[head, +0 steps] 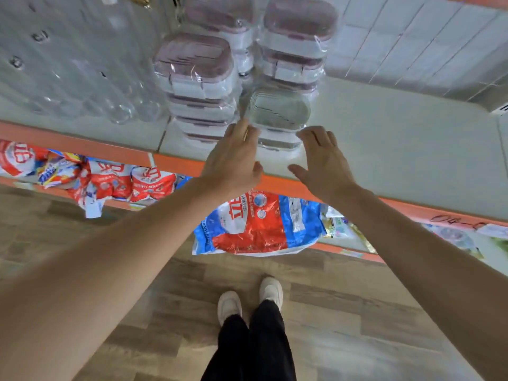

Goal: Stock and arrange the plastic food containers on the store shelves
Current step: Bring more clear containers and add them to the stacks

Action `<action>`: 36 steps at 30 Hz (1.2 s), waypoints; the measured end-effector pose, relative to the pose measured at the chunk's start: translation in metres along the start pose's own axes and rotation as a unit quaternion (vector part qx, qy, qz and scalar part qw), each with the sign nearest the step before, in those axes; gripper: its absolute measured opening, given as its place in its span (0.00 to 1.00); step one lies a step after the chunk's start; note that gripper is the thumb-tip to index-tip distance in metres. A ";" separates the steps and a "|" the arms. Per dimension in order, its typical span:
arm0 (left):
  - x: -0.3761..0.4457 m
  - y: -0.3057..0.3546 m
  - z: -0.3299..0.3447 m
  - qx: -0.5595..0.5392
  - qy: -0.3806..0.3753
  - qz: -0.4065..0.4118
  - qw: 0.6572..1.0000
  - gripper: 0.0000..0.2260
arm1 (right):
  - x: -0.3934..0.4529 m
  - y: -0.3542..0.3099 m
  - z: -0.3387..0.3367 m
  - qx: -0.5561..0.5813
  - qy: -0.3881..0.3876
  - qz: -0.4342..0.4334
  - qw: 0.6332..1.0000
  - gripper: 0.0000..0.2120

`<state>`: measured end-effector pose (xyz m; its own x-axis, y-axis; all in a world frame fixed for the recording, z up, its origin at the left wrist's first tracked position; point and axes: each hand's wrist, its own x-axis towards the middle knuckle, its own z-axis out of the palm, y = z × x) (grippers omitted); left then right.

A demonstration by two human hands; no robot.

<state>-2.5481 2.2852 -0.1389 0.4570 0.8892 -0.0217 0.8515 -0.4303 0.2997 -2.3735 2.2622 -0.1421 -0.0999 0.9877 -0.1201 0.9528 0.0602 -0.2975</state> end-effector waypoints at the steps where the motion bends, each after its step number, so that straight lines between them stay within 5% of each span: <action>1: 0.004 0.001 0.005 -0.012 0.010 -0.003 1.000 0.23 | 0.009 0.004 0.002 -0.003 0.015 -0.004 1.000 0.29; 8: 0.019 -0.002 0.021 -0.030 0.061 -0.021 0.997 0.24 | 0.059 0.017 0.009 -0.014 -0.006 -0.019 1.000 0.32; 15: 0.039 0.007 0.025 -0.058 -0.006 -0.050 0.997 0.35 | 0.028 0.026 0.010 -0.040 0.023 -0.048 0.998 0.27; 20: 0.038 0.012 0.028 -0.082 -0.005 -0.046 0.996 0.30 | 0.022 0.028 0.004 -0.063 0.042 -0.035 0.997 0.26; 25: 0.034 0.019 0.037 -0.126 -0.017 0.011 0.992 0.32 | 0.019 0.042 0.001 -0.017 0.014 0.007 1.000 0.37; 32: 0.051 0.016 0.046 -0.110 -0.051 -0.049 0.991 0.40 | 0.015 0.058 -0.006 -0.052 0.004 0.064 0.997 0.51; 36: 0.065 0.023 0.054 -0.022 -0.120 0.023 0.992 0.43 | -0.015 0.079 -0.007 -0.008 0.008 0.121 0.993 0.46</action>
<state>-2.4853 2.3248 -0.1848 0.5477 0.8040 -0.2317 0.8185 -0.4574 0.3475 -2.2948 2.2530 -0.1575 0.1372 0.9757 -0.1708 0.9529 -0.1771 -0.2461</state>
